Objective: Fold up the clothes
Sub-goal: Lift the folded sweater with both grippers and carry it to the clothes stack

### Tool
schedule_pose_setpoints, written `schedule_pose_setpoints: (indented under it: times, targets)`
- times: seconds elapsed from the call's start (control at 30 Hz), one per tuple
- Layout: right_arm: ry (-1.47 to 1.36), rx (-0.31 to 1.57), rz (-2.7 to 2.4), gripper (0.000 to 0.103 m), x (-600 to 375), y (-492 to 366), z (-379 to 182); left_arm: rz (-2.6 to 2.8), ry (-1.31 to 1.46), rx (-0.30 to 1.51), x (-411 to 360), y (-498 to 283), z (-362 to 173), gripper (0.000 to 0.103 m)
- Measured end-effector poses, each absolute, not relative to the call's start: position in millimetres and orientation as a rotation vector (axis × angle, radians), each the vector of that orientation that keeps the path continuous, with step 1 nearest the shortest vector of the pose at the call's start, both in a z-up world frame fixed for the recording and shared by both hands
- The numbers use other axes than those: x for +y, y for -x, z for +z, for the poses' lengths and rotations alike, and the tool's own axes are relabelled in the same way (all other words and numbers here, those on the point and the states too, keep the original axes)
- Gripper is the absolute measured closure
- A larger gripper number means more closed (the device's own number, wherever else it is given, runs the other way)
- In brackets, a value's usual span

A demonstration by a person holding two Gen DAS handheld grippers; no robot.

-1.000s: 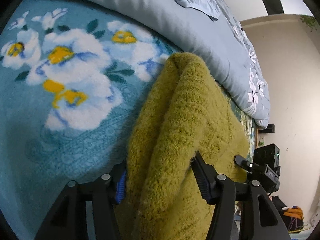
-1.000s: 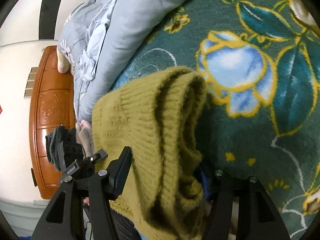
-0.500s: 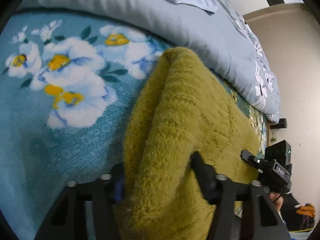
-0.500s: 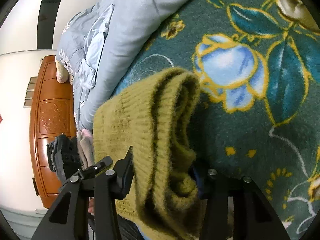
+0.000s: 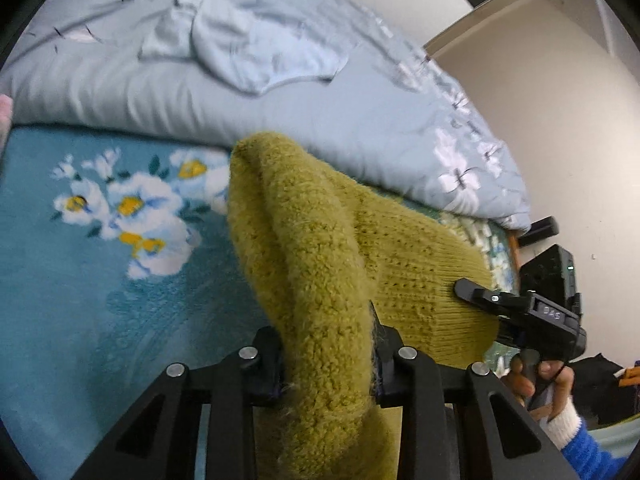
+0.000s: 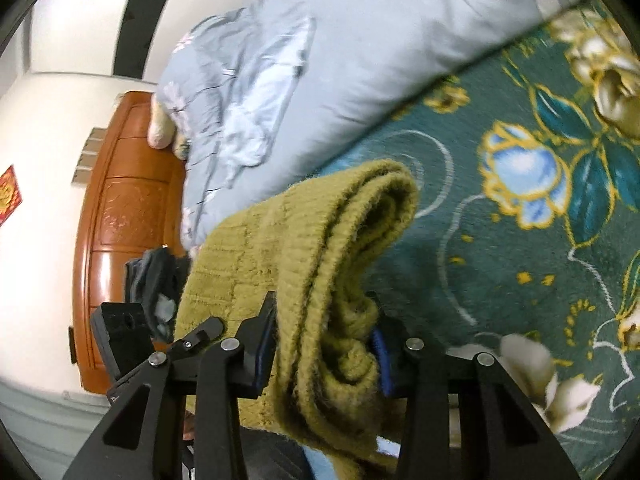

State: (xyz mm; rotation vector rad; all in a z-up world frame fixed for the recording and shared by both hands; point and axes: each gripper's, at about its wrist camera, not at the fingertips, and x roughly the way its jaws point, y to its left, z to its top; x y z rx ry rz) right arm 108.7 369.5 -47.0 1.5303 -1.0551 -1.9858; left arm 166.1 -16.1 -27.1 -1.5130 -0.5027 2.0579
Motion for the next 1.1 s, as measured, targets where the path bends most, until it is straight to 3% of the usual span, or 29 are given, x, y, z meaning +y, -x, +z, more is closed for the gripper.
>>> schedule_pose_setpoints:
  times: [0.33,0.63,0.83,1.1]
  targets:
    - [-1.322,-1.040,-1.924,0.061,310.1,-108.3,24.2,2.218,1.287,-0.357,-76.2,-185.6,87.5,0.071]
    - [-1.151,-0.888,-1.810,0.061,176.2,-78.0,123.8,2.422,1.126,-0.376,-216.3,-187.2,191.4,0.071]
    - [-1.106,-0.800,-1.700,0.061,69.5,-60.9,169.7,2.543,1.073,-0.441,-327.1,-176.8,230.6,0.071]
    - [-1.172,-0.680,-1.625,0.061,-84.5,-22.6,175.0,2.628,1.080,-0.603,-453.4,-139.8,222.7,0.071]
